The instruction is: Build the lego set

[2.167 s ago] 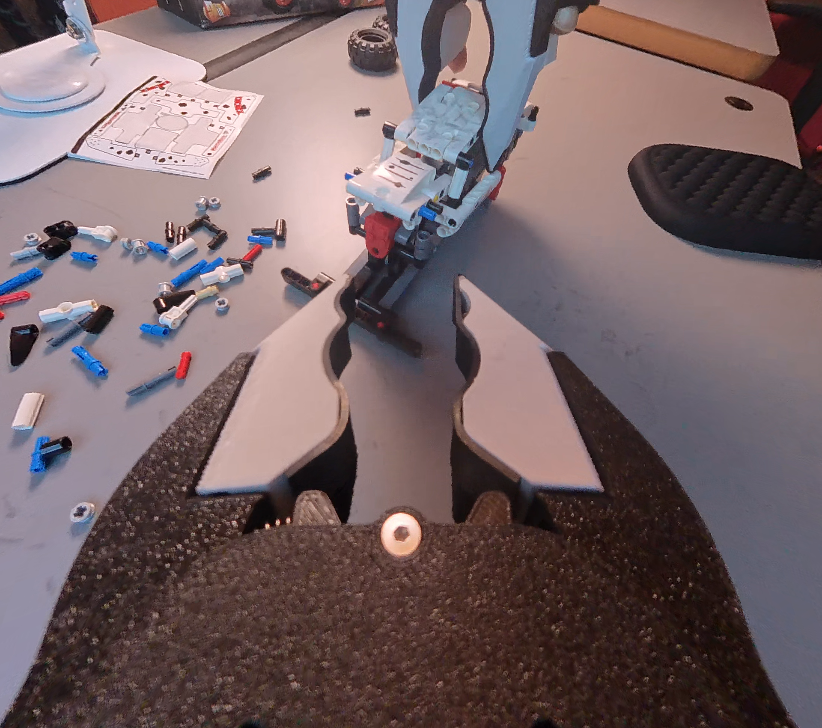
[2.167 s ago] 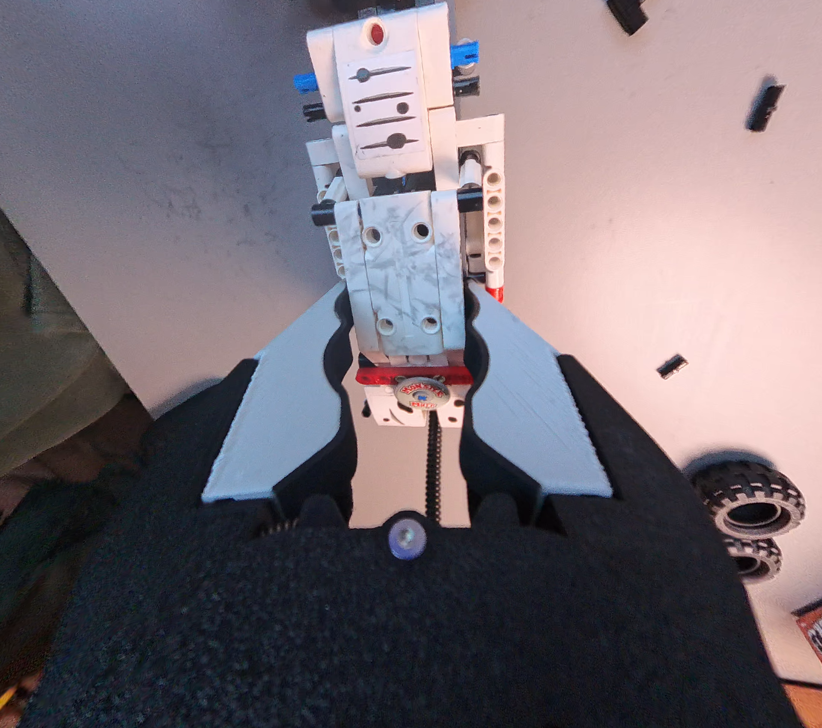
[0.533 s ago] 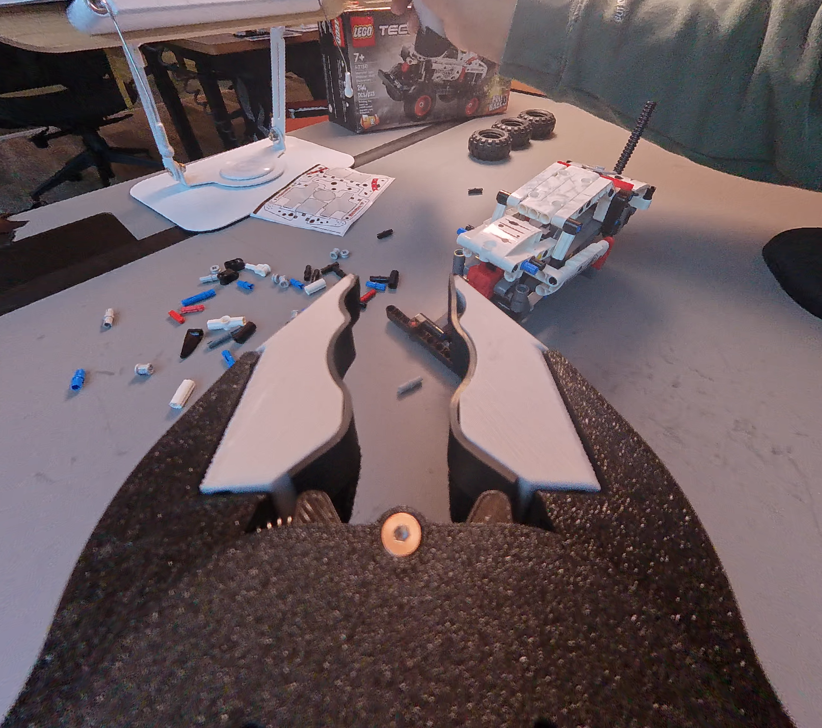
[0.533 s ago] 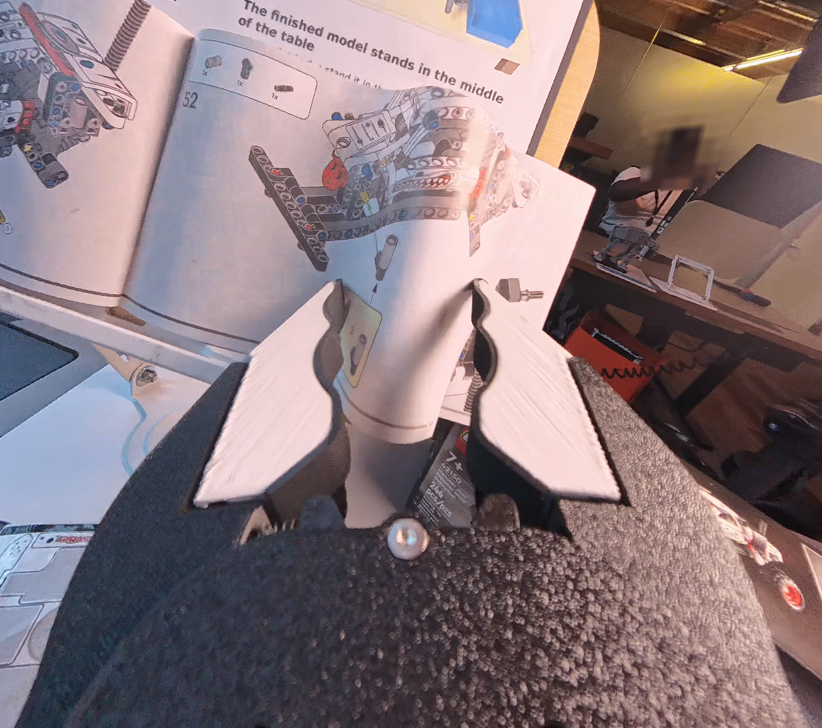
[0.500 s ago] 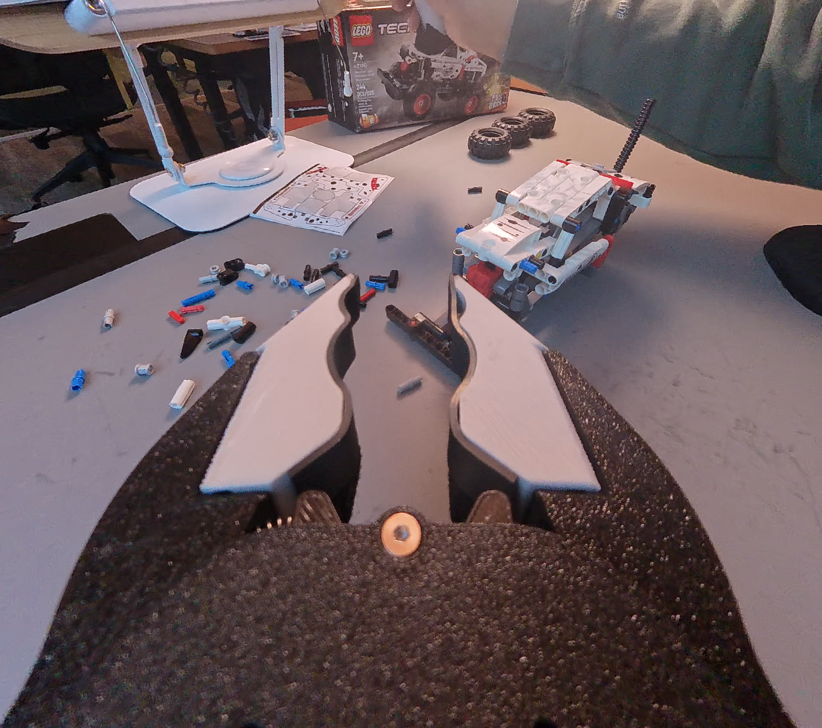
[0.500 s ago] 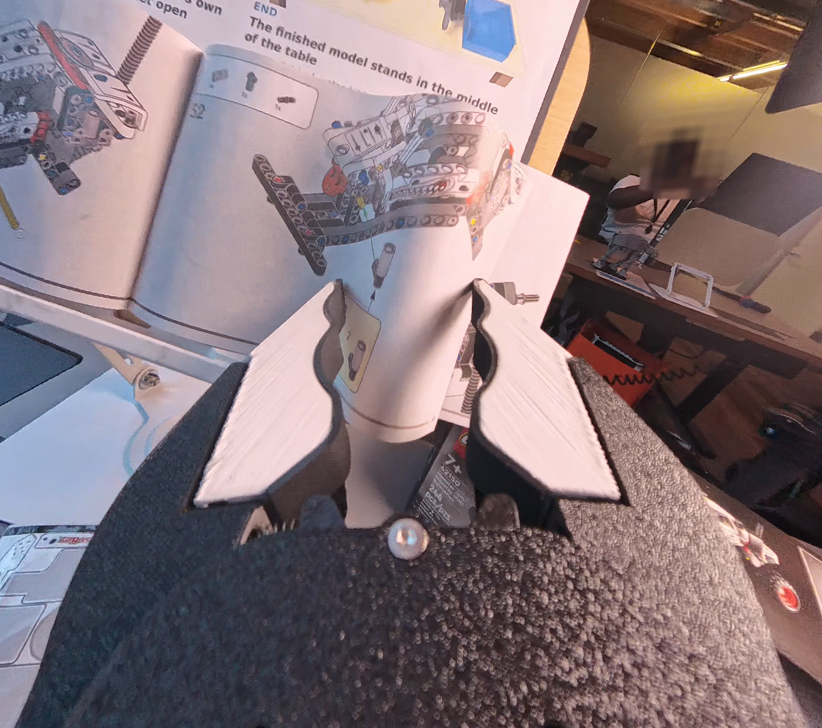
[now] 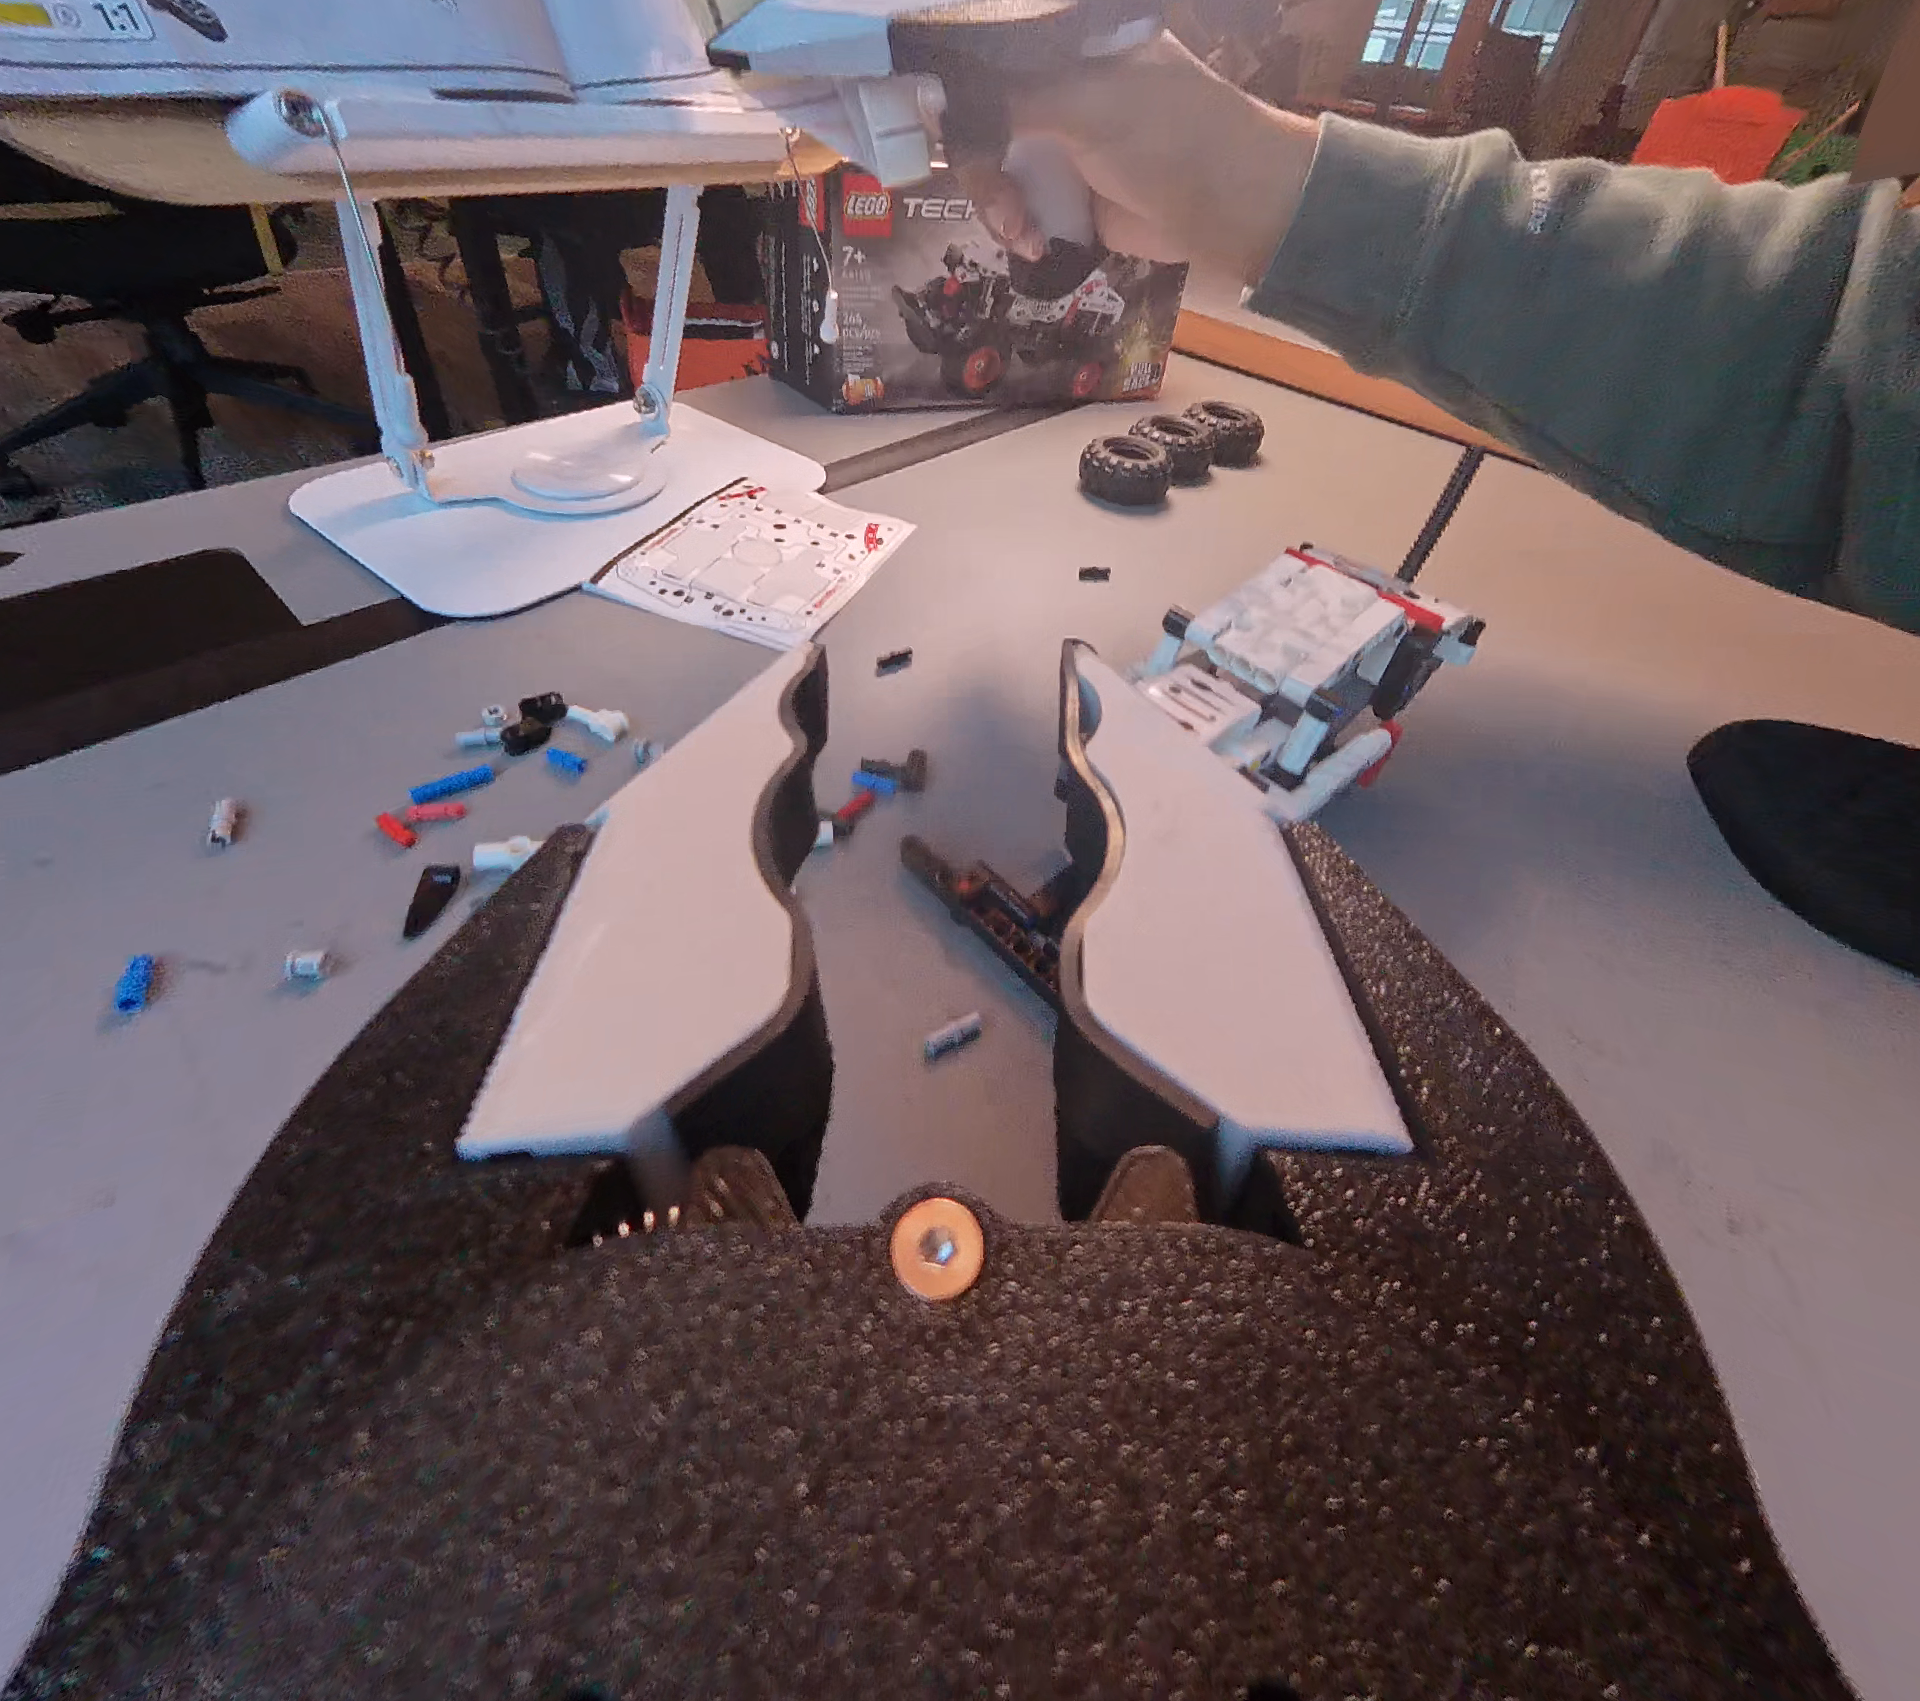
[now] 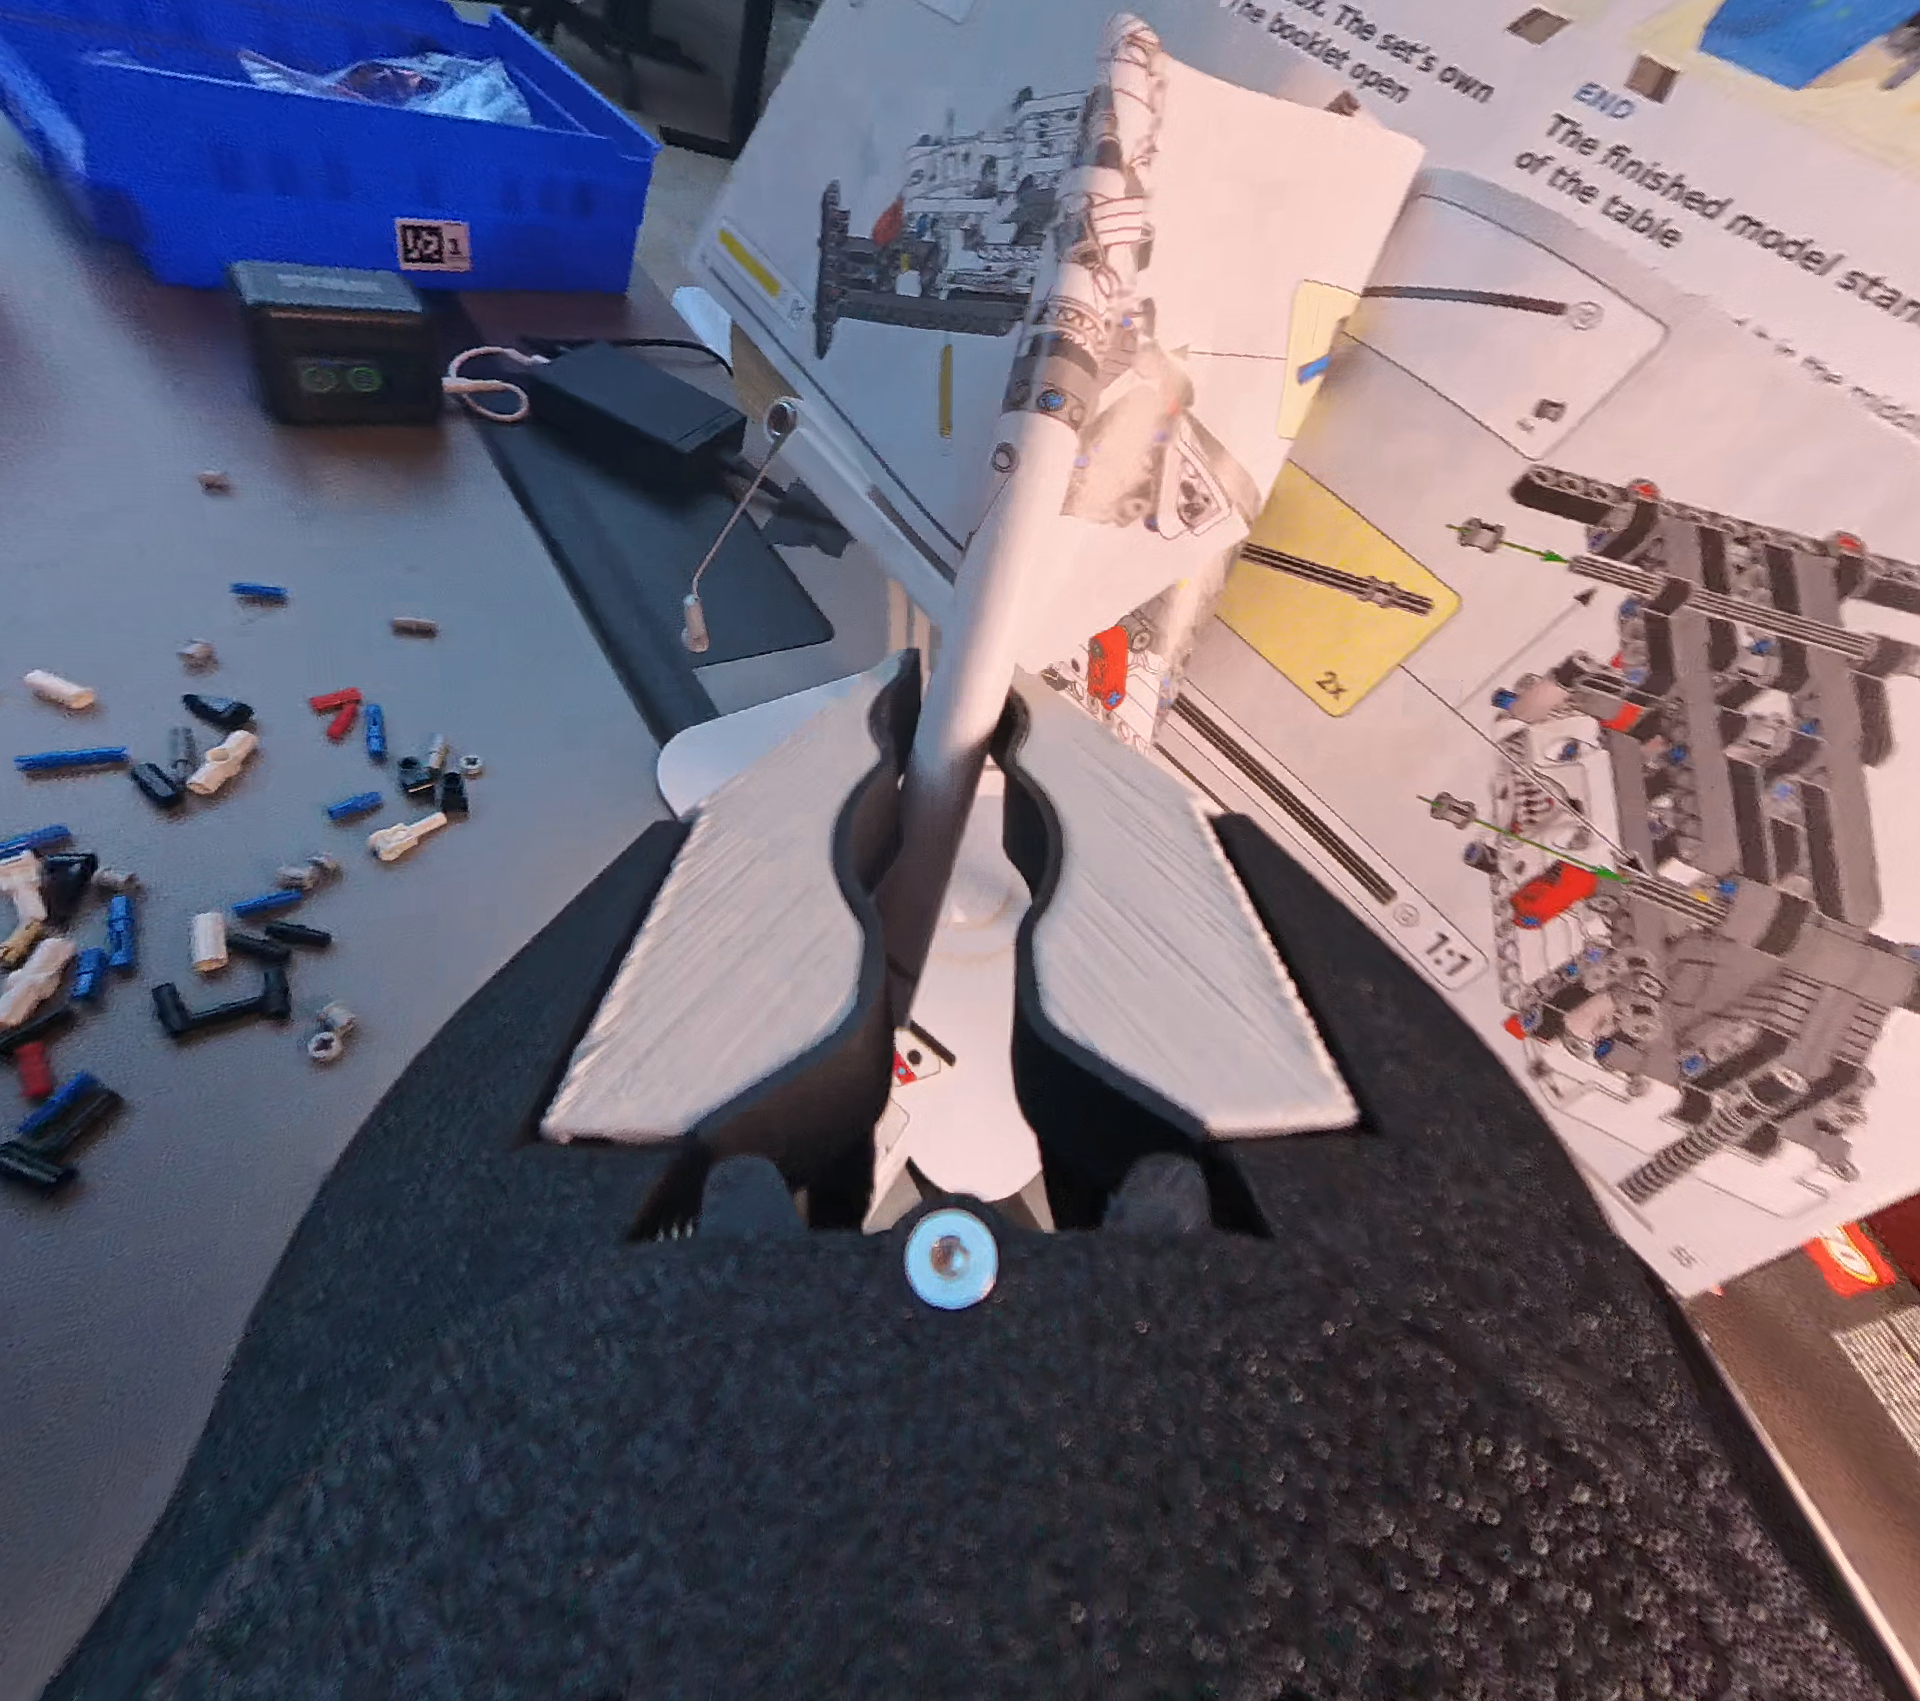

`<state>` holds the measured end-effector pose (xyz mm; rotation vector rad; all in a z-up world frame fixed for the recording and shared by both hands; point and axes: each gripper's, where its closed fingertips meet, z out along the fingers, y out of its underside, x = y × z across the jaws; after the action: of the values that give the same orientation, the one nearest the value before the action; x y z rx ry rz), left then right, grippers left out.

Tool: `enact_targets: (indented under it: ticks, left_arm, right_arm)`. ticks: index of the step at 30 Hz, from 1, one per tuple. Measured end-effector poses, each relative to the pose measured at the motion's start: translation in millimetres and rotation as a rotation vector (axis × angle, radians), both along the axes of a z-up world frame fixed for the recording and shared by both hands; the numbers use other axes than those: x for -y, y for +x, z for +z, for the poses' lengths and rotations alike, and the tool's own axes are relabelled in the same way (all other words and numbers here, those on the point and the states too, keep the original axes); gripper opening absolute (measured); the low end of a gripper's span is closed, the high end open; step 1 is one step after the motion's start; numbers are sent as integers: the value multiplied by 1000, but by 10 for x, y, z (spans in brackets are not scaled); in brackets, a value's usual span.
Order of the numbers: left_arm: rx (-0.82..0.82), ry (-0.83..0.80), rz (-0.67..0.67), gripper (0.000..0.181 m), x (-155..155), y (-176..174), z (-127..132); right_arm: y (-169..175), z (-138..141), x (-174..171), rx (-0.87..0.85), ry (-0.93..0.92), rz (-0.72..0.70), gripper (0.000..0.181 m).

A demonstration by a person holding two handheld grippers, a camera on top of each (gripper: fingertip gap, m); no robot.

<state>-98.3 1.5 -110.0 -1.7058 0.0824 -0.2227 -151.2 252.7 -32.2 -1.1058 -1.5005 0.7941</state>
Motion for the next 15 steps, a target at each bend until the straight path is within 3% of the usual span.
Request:
enact_targets:
  ticks: [2, 3, 5, 8, 12, 15]
  left_arm:
    - [-4, 24, 0, 46, -144, -65, 172]
    - [-14, 46, 2, 46, -233, -105, 277]
    - [-19, 77, 6, 47, -441, -195, 468]
    - [8, 99, 34, 47, -780, -377, 677]
    - [89, 130, 71, 51, -1194, -681, 786]
    - [196, 124, 78, 62, -1447, -925, 757]
  right_arm:
    - [-78, -10, 131, 19, -18, 31, 30]
    - [-125, -15, 188, 32, -28, 45, 31]
    - [-223, -34, 287, 60, -34, 76, 14]
    - [-390, -43, 452, 89, -73, 128, 14]
    - [-634, 6, 600, 89, -108, 157, 35]
    - [-736, 19, 825, 97, -128, 265, 50]
